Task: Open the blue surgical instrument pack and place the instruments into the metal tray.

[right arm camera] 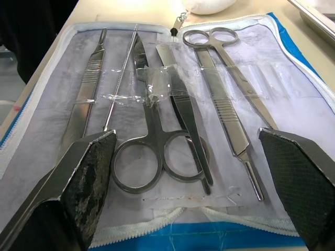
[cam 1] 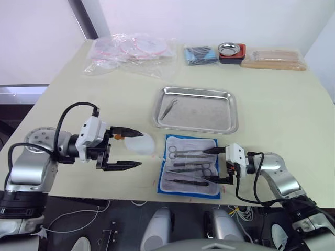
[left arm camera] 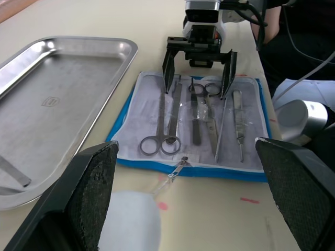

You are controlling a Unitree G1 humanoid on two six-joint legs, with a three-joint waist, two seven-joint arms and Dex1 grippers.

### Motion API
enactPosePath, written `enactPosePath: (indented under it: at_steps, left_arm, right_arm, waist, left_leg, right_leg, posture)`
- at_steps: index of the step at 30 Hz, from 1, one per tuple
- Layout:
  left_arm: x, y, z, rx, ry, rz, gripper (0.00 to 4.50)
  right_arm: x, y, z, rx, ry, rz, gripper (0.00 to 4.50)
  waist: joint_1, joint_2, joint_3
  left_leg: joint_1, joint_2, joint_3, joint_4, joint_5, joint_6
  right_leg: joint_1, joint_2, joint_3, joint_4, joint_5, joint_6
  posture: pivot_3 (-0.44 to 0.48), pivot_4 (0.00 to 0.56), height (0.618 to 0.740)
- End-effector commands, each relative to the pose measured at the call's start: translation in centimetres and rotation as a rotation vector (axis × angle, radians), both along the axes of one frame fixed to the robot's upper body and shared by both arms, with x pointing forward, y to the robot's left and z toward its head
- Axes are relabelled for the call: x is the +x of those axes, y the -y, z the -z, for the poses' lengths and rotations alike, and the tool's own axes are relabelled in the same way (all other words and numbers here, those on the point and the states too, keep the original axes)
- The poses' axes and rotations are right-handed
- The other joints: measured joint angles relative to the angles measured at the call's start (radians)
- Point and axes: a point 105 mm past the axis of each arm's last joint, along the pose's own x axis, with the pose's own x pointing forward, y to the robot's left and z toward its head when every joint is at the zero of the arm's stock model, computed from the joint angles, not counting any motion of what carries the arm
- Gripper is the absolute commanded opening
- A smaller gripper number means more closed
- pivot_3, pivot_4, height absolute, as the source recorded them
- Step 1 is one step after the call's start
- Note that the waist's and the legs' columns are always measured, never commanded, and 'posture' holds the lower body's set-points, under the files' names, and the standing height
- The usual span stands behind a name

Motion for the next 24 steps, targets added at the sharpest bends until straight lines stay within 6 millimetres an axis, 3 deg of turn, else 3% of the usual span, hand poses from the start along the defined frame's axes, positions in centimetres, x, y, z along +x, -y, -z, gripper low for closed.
enactPosePath:
  at_steps: [1, 16, 24]
  left_arm:
    - [-0.2, 0.2, -1.2, 0.001, 0.04, 0.036, 4.4]
    - [1.1, 1.2, -1.1, 0.043, 0.073, 0.046, 4.4]
    - [3.2, 4.5, 1.4, 0.099, 0.077, 0.07, 4.4]
  right_arm:
    - [-1.7, 2.0, 4.1, -0.11, -0.162, 0.029, 4.5]
    - [-1.8, 2.4, 4.2, -0.116, -0.161, 0.039, 4.5]
    - [-1.6, 1.9, 4.3, -0.115, -0.163, 0.049, 4.5]
  waist:
    - [0.001, 0.0, 0.0]
    - [0.003, 0.0, 0.0]
    - [0.001, -0.001, -0.001]
  left_leg:
    - [0.0, 0.0, 0.0, 0.0, 0.0, 0.0]
    - [0.0, -0.001, 0.002, 0.0, 0.0, 0.0]
    - [0.0, -0.002, 0.006, 0.001, 0.0, 0.0]
  right_leg:
    - [0.0, 0.0, 0.0, 0.0, 0.0, 0.0]
    - [0.0, 0.0, -0.001, 0.0, 0.0, 0.0]
    - [0.001, 0.001, 0.0, 0.0, 0.0, 0.001]
  posture:
    - [0.0, 0.15, 0.74]
    - [0.0, 0.15, 0.74]
    - [0.0, 0.15, 0.74]
